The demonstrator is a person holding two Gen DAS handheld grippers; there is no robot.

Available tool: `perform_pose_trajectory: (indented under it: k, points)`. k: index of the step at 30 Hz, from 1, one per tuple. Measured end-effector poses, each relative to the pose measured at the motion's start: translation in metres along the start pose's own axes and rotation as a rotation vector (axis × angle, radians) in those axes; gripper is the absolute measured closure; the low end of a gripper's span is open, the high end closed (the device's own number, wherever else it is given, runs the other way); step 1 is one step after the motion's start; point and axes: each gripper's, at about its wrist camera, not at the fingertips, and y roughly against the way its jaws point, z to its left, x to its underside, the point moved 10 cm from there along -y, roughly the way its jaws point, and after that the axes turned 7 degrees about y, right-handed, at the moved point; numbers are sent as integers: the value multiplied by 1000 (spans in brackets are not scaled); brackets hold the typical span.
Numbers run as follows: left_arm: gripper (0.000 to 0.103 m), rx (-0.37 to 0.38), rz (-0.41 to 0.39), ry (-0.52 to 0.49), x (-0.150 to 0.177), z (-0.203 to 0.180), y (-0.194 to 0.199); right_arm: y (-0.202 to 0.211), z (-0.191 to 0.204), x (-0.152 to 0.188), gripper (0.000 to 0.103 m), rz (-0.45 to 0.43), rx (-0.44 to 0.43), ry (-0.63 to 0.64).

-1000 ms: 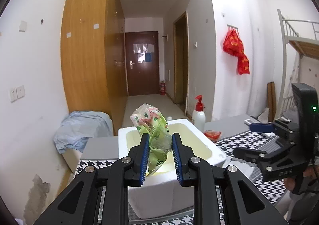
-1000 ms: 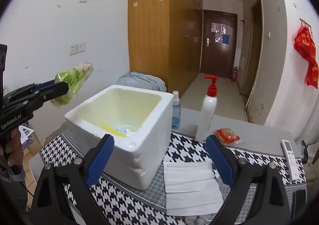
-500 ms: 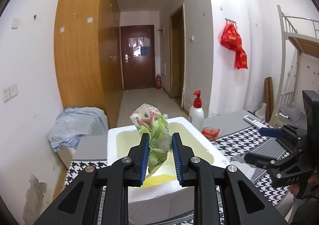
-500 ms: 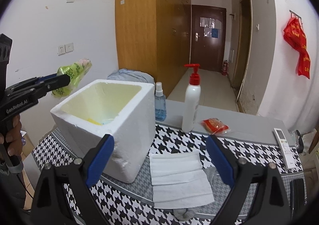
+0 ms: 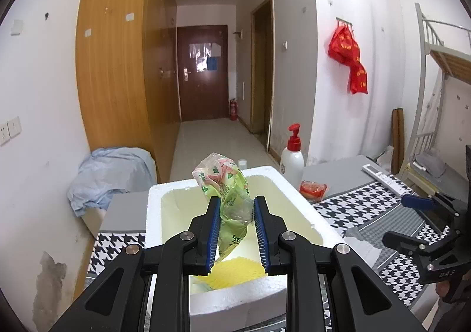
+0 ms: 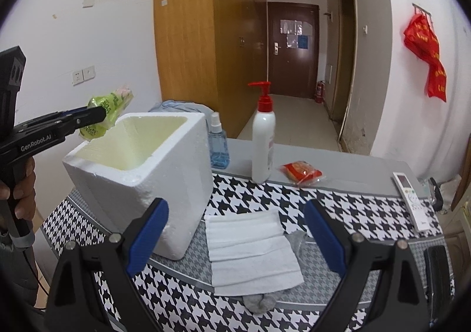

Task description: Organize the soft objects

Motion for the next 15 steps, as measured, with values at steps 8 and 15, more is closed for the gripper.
perform_pose_trajectory:
  k: [8,15]
  points:
    - [31,-59,24,6,2,5,-19,3,-9,10,7,9,21,-10]
    - [1,-70,-45,2,-6,1,-4,4,-16,12,7,8,20,-28]
